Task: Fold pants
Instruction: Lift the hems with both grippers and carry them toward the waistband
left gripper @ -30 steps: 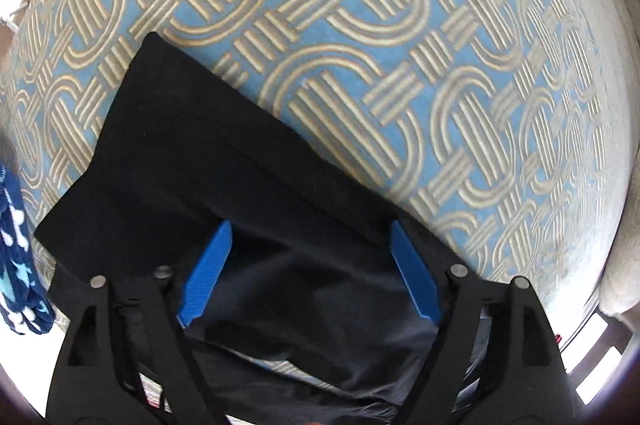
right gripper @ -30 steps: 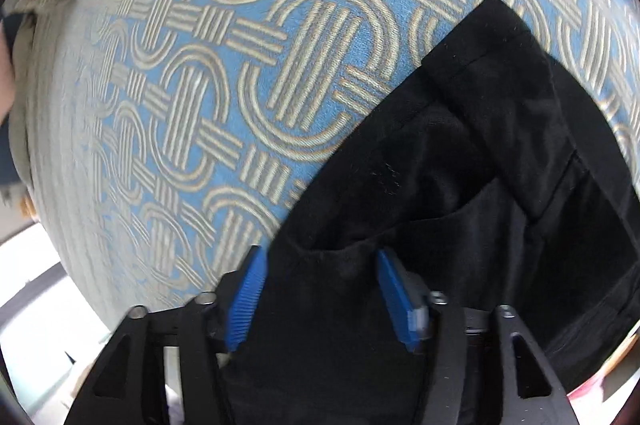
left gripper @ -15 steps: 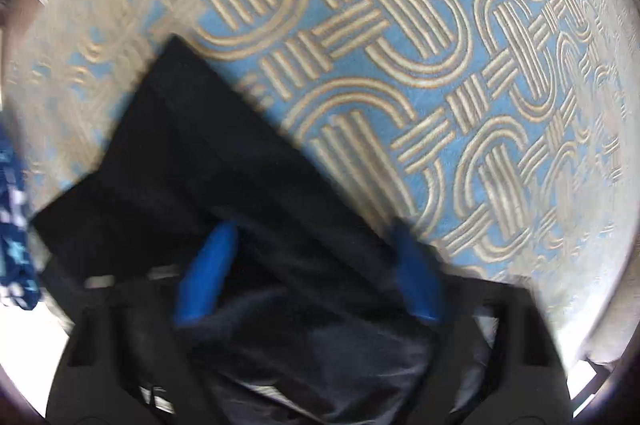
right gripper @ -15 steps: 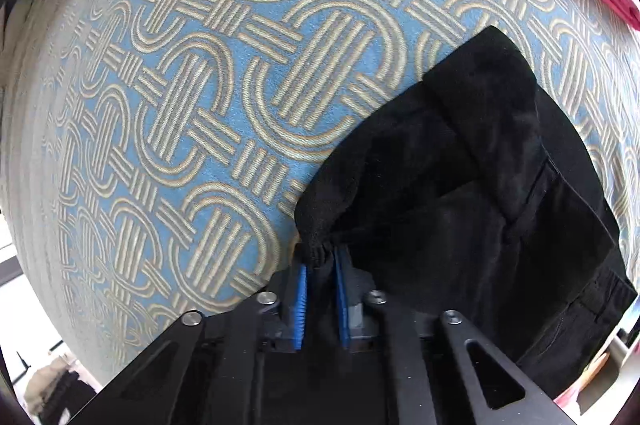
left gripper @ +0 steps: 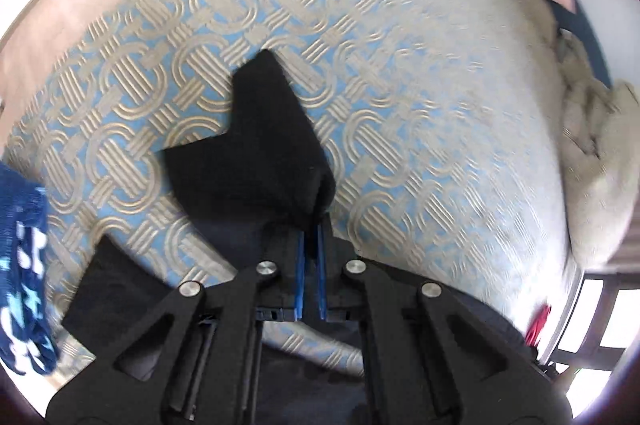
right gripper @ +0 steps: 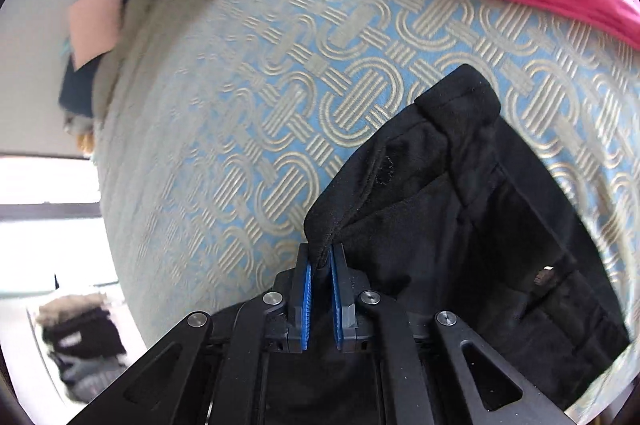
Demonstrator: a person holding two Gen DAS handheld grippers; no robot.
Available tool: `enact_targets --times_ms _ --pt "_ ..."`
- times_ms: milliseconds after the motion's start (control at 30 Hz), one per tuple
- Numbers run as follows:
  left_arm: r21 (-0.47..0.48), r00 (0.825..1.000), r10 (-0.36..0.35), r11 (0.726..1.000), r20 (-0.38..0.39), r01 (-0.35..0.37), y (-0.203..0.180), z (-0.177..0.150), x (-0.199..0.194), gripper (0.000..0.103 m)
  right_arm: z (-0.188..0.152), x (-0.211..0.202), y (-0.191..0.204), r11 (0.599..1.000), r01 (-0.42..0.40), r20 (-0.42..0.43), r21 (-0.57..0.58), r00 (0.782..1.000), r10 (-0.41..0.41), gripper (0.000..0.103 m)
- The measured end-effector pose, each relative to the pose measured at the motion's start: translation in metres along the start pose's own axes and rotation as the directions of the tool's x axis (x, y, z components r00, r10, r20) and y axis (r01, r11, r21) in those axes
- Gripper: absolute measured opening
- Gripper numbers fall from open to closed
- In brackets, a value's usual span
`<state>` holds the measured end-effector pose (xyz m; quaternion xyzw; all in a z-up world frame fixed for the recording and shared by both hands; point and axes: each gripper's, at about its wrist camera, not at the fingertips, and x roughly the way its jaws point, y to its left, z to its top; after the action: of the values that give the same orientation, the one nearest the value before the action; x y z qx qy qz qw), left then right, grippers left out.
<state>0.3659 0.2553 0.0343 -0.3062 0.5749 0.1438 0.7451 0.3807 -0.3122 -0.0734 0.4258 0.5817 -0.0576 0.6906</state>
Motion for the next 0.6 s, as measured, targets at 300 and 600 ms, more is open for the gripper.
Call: enact_targets --times_ms 300,600 --pt "0.136 0.969 -0.176 0.979 0.171 0.154 0.094 -0.124 -0.048 0.007 -0.108 -0.071 -0.086 0.982 -0.112 0.093 -0.151 0.987 0.127 0.007" --pt "0.122 0.967 -0.195 0.977 0.162 0.176 0.182 -0.173 0.04 0.007 -0.198 -0.051 -0.171 0.982 -0.134 0.096 -0.135 0.984 0.148 0.007"
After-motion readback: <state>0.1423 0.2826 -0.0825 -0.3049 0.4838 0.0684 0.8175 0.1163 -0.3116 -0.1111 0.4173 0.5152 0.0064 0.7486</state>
